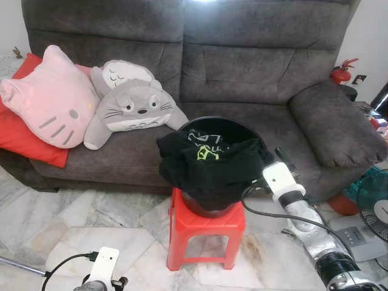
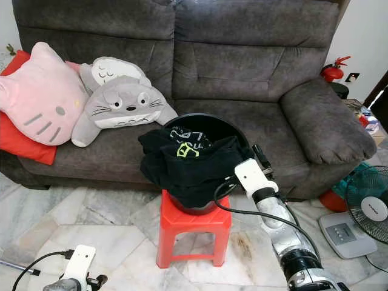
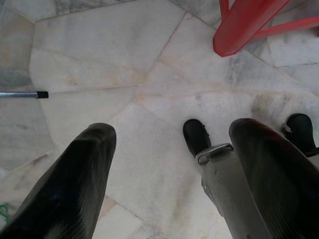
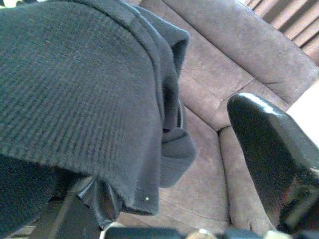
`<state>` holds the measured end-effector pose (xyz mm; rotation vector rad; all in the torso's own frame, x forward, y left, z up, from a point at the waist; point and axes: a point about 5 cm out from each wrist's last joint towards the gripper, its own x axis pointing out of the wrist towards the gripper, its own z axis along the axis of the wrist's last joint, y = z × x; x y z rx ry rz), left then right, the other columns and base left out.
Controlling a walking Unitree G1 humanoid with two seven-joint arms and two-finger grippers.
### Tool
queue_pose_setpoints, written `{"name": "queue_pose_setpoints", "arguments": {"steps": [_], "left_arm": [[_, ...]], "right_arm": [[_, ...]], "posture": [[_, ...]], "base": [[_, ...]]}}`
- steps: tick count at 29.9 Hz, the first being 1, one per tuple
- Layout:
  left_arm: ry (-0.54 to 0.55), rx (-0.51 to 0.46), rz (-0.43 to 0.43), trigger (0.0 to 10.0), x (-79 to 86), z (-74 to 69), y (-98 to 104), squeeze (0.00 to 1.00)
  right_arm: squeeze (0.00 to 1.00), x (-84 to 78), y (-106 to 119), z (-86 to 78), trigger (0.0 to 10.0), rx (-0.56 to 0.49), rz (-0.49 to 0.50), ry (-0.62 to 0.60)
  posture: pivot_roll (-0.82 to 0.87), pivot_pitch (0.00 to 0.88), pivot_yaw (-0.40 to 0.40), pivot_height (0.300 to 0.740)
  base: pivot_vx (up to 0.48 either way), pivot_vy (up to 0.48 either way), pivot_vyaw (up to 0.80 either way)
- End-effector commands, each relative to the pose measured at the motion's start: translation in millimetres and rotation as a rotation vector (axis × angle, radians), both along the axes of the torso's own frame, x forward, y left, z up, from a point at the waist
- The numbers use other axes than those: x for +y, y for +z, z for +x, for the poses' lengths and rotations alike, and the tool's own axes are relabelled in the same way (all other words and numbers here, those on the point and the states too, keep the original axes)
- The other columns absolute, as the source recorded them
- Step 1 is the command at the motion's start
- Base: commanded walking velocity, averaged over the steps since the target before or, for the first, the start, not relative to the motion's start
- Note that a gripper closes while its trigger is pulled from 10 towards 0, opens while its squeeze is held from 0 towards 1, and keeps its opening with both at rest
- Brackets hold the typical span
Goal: Hang hanger
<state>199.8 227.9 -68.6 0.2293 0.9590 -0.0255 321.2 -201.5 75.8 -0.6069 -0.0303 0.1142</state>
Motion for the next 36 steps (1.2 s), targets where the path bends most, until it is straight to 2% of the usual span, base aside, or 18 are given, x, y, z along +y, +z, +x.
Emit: {"name": "queue_pose_setpoints", "arguments": {"steps": [1, 12, 24, 30, 36], "left_arm": [[-0.009, 0.004, 0.013, 10.0, 1.5, -1.2, -0.3, 0.00], [-0.008, 0.004, 0.013, 10.0, 1.6, -1.4, -0.4, 0.00], [-0.008, 0.003, 0.013, 10.0, 1.6, -2.0, -0.6, 0.00], [-0.009, 0.005, 0.011, 10.0, 1.6, -2.8, -1.0, 0.00], [-0.010, 0.008, 0.010, 10.0, 1.1, -3.3, -1.5, 0.00]], "right_arm": [[0.00, 1.4, 0.4, 1.6, 0.0, 0.005, 0.002, 0.017], [0.00, 6.7, -5.4, -0.9, 0.0, 0.035, -0.002, 0.061], [0.00, 4.1, -4.3, -0.2, 0.0, 0.032, -0.006, 0.057], [0.00, 1.6, -1.8, 0.5, 0.0, 0.021, 0.010, 0.038], [0.00, -8.4, 5.6, 3.7, 0.0, -0.008, 0.075, -0.049]], "posture": [[-0.17, 0.026, -0.035, 0.740], [-0.17, 0.026, -0.033, 0.740], [-0.17, 0.018, -0.037, 0.740], [-0.17, 0.011, -0.038, 0.740], [-0.16, 0.007, -0.040, 0.740]], "base": [[0.000, 0.000, 0.00], [0.000, 0.000, 0.00], [0.000, 0.000, 0.00], [0.000, 0.000, 0.00], [0.000, 0.000, 0.00]]}}
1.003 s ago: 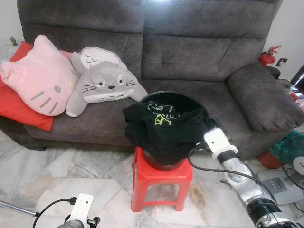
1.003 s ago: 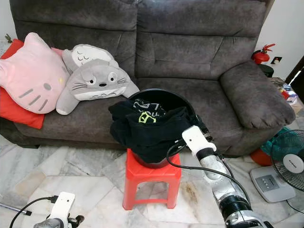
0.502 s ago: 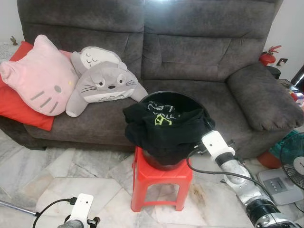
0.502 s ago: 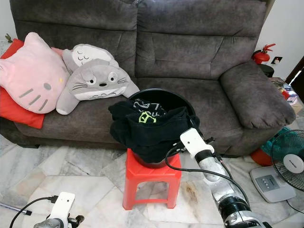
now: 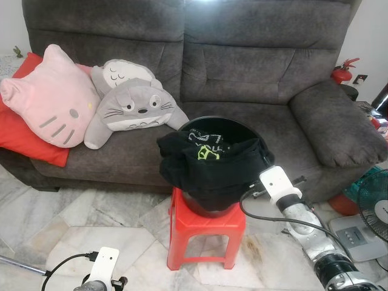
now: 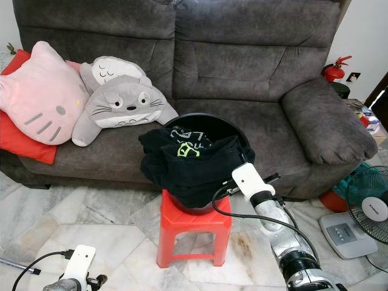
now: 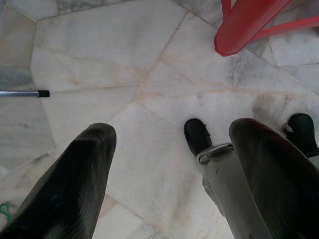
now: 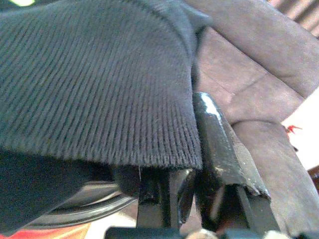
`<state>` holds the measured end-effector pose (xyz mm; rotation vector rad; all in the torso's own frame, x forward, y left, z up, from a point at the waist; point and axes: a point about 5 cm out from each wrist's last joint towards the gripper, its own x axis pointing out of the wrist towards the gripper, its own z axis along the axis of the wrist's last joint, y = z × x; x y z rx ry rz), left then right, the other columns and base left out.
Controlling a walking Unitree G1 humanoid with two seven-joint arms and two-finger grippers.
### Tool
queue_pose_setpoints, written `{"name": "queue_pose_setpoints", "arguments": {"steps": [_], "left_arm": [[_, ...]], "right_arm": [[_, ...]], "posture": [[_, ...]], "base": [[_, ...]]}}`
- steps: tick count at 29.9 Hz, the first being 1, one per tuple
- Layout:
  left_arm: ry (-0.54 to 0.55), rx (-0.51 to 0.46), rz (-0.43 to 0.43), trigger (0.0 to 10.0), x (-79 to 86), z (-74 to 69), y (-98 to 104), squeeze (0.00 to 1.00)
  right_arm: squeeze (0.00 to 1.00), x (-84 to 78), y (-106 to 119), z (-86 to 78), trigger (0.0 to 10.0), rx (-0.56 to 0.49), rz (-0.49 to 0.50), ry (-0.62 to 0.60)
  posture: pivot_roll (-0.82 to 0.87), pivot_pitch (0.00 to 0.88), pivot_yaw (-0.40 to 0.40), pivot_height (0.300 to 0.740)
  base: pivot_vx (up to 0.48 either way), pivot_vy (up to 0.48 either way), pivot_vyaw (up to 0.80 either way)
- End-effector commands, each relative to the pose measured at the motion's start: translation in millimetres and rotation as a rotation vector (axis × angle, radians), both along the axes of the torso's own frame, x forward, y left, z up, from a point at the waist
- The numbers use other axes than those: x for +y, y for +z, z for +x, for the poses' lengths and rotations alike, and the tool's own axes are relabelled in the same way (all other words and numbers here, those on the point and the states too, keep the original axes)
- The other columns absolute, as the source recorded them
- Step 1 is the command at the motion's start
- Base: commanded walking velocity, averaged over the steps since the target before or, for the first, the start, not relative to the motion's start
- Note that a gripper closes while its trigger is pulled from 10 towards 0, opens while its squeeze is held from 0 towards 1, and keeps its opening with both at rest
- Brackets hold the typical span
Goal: Hang hanger
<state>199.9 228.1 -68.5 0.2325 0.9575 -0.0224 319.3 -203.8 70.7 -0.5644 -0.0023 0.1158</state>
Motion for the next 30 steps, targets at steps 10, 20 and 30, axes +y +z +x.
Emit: {"name": "queue_pose_setpoints", "arguments": {"steps": [10, 20, 30], "left_arm": [[-0.016, 0.014, 0.005, 10.0, 0.9, -3.9, -1.8, 0.00], [-0.018, 0.024, 0.003, 10.0, 1.0, -5.1, -2.5, 0.00], [-0.012, 0.029, 0.000, 10.0, 1.0, -5.1, -2.6, 0.00]], "right_arm": [[0.00, -8.5, 52.4, 26.3, 10.0, -0.153, 0.157, -0.114], [0.00, 21.2, 101.8, 43.9, 10.0, -0.244, 0.187, 0.032], [0.00, 23.8, 132.8, 50.5, 10.0, -0.262, 0.211, 0.017]], "posture": [[-0.16, 0.000, -0.038, 0.740], [-0.16, 0.000, -0.040, 0.740], [-0.16, 0.010, -0.043, 0.740]], "base": [[0.000, 0.000, 0.00], [0.000, 0.000, 0.00], [0.000, 0.000, 0.00]]}}
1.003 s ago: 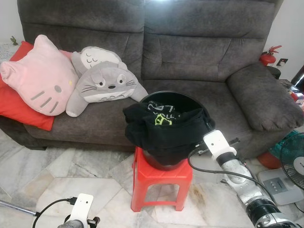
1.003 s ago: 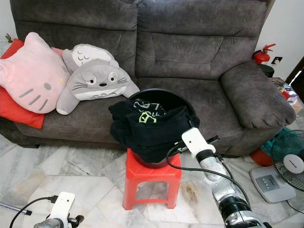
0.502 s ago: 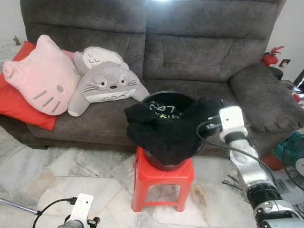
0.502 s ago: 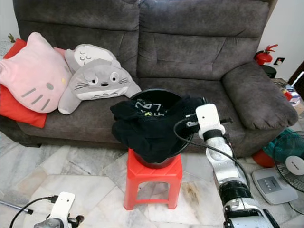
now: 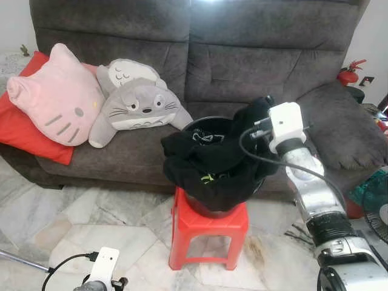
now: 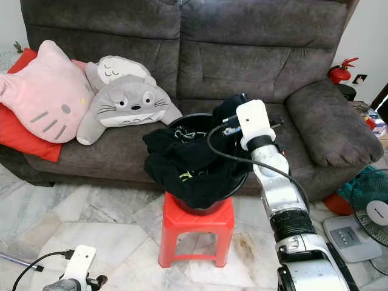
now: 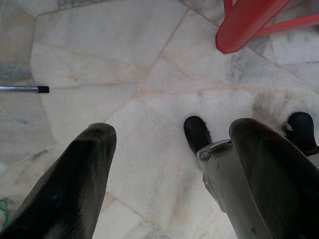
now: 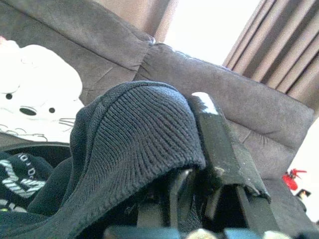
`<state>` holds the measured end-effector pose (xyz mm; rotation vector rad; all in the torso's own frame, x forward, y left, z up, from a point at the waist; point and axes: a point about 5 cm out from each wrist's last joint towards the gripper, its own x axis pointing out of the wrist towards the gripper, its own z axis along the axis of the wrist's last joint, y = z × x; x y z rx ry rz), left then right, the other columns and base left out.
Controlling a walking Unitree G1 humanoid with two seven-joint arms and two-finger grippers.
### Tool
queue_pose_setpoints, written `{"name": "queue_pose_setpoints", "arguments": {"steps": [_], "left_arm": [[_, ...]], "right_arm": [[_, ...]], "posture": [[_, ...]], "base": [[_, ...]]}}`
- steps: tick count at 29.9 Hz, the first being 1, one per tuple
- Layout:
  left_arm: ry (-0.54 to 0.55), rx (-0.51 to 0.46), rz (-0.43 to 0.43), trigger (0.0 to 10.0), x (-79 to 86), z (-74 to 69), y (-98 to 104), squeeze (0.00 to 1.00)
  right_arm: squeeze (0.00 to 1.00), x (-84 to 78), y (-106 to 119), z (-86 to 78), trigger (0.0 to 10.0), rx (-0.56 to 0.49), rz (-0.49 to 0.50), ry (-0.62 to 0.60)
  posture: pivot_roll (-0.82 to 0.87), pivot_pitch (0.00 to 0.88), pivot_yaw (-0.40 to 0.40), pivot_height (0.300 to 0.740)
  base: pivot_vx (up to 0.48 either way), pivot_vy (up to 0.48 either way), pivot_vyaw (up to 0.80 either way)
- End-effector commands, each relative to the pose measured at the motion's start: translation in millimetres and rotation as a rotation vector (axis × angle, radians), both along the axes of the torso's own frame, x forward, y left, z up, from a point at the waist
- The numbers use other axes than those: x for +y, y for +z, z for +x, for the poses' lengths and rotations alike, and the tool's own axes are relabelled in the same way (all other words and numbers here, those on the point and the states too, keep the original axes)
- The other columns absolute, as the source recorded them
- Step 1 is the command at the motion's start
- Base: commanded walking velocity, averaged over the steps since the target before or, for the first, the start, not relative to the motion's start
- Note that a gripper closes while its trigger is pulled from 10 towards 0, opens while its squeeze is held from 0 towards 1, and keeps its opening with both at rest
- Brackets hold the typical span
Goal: Hang hanger
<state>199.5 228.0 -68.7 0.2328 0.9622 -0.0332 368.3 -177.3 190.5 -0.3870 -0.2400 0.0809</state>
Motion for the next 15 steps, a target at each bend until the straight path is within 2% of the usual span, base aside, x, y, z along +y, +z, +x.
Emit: {"name": "queue_pose_setpoints", "arguments": {"steps": [1, 5, 11, 14, 15], "left_arm": [[-0.003, 0.023, 0.004, 10.0, 1.1, -4.8, -2.5, 0.00], [0.000, 0.025, 0.005, 10.0, 1.4, -5.6, -2.8, 0.00], [0.016, 0.020, 0.004, 10.0, 2.9, -7.8, -3.5, 0.00], [0.012, 0.025, 0.017, 10.0, 4.7, -9.4, -3.9, 0.00], [0.012, 0.028, 0.020, 10.0, 5.4, -10.0, -4.0, 0.00]], "right_arm": [[0.00, -6.1, 15.4, 1.8, 10.0, -0.031, 0.034, -0.045], [0.00, -14.7, 15.2, 0.1, 10.0, -0.020, 0.062, -0.120], [0.00, -16.1, 1.4, -11.4, 10.0, 0.001, 0.146, -0.173], [0.00, -19.8, -1.1, -18.9, 10.0, -0.005, 0.224, -0.232], [0.00, -24.6, -1.0, -20.9, 10.0, -0.013, 0.277, -0.277]], "posture": [[-0.16, 0.010, -0.043, 0.740], [-0.16, 0.021, -0.046, 0.740], [-0.15, 0.031, -0.047, 0.740], [-0.15, 0.034, -0.043, 0.740], [-0.15, 0.035, -0.042, 0.740]], "base": [[0.000, 0.000, 0.00], [0.000, 0.000, 0.00], [0.000, 0.000, 0.00], [0.000, 0.000, 0.00], [0.000, 0.000, 0.00]]}}
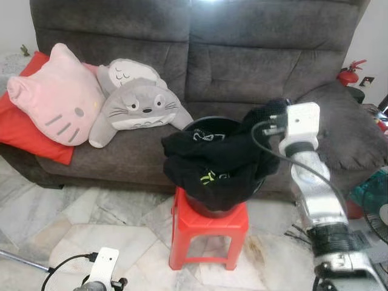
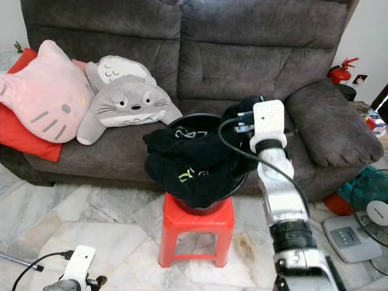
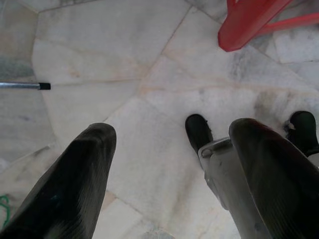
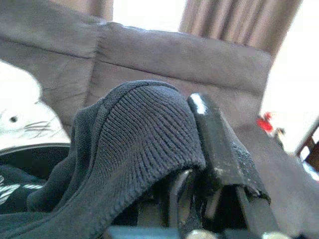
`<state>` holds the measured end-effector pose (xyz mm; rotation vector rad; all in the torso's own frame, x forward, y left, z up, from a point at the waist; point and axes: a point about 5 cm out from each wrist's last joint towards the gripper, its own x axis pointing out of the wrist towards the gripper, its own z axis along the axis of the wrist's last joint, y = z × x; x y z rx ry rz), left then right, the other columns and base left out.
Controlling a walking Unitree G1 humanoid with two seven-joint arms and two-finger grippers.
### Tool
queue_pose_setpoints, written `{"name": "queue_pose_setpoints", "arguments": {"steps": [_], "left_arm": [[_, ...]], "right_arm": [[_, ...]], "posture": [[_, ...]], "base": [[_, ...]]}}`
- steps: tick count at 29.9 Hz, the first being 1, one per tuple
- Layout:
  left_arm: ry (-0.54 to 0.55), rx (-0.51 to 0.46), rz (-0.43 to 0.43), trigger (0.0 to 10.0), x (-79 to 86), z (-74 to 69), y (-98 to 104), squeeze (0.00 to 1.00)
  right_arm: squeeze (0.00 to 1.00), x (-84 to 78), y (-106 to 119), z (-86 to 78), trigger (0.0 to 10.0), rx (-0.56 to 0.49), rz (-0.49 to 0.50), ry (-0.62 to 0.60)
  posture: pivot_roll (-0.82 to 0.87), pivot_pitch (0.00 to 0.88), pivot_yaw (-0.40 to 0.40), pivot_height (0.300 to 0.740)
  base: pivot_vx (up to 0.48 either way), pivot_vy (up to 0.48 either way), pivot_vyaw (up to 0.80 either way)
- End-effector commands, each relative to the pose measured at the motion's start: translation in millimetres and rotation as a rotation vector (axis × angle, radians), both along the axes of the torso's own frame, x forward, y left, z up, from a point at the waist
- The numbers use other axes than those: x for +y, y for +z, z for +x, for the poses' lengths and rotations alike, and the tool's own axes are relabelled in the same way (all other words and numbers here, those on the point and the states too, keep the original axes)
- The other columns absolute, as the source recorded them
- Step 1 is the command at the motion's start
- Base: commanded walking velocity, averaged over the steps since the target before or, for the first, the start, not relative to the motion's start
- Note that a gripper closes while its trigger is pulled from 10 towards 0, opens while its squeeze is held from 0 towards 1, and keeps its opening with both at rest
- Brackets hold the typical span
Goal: Hang hanger
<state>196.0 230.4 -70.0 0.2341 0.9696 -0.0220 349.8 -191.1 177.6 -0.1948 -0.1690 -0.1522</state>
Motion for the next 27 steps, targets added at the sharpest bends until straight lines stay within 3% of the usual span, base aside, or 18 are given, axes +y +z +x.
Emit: {"name": "queue_pose_setpoints", "arguments": {"steps": [1, 5, 10, 18, 22, 24, 26, 27], "left_arm": [[0.001, 0.023, 0.017, 10.0, 3.5, -7.1, -2.9, 0.00], [0.006, 0.027, 0.023, 10.0, 4.6, -8.7, -3.5, 0.00], [0.015, 0.025, 0.018, 10.0, 5.0, -10.1, -4.0, 0.00], [0.011, 0.031, 0.021, 10.0, 5.5, -11.0, -4.4, 0.00], [0.011, 0.030, 0.020, 10.0, 5.3, -10.5, -4.1, 0.00], [0.008, 0.029, 0.020, 10.0, 5.2, -9.6, -3.8, 0.00], [0.006, 0.028, 0.021, 10.0, 5.3, -8.8, -3.4, 0.00], [0.006, 0.028, 0.021, 10.0, 5.3, -8.7, -3.3, 0.00]], "right_arm": [[0.00, -14.8, 11.8, -3.6, 10.0, -0.048, 0.096, -0.105], [0.00, -20.0, 3.8, -4.6, 10.0, -0.022, 0.225, -0.185], [0.00, -18.5, -10.9, -5.5, 10.0, 0.049, 0.295, -0.202], [0.00, -40.1, -9.1, 2.5, 10.0, 0.081, 0.314, -0.267], [0.00, -41.4, 15.8, 16.7, 10.0, 0.021, 0.291, -0.222], [0.00, -40.6, 40.0, 25.4, 10.0, -0.048, 0.272, -0.187], [0.00, -42.8, 95.1, 35.3, 10.0, -0.205, 0.213, -0.156], [0.00, -43.9, 111.5, 36.4, 10.0, -0.251, 0.194, -0.153]], "posture": [[-0.15, 0.036, -0.042, 0.740], [-0.14, 0.037, -0.048, 0.740], [-0.13, 0.035, -0.049, 0.740], [-0.14, 0.015, -0.039, 0.740], [-0.14, 0.008, -0.034, 0.740], [-0.15, 0.002, -0.027, 0.740], [-0.16, 0.000, -0.020, 0.740], [-0.16, 0.000, -0.020, 0.740]], "base": [[0.000, 0.000, 0.00], [0.000, 0.000, 0.00], [0.000, 0.000, 0.00], [0.000, 0.000, 0.00], [0.000, 0.000, 0.00], [0.000, 0.000, 0.00], [0.000, 0.000, 0.00], [0.000, 0.000, 0.00]]}}
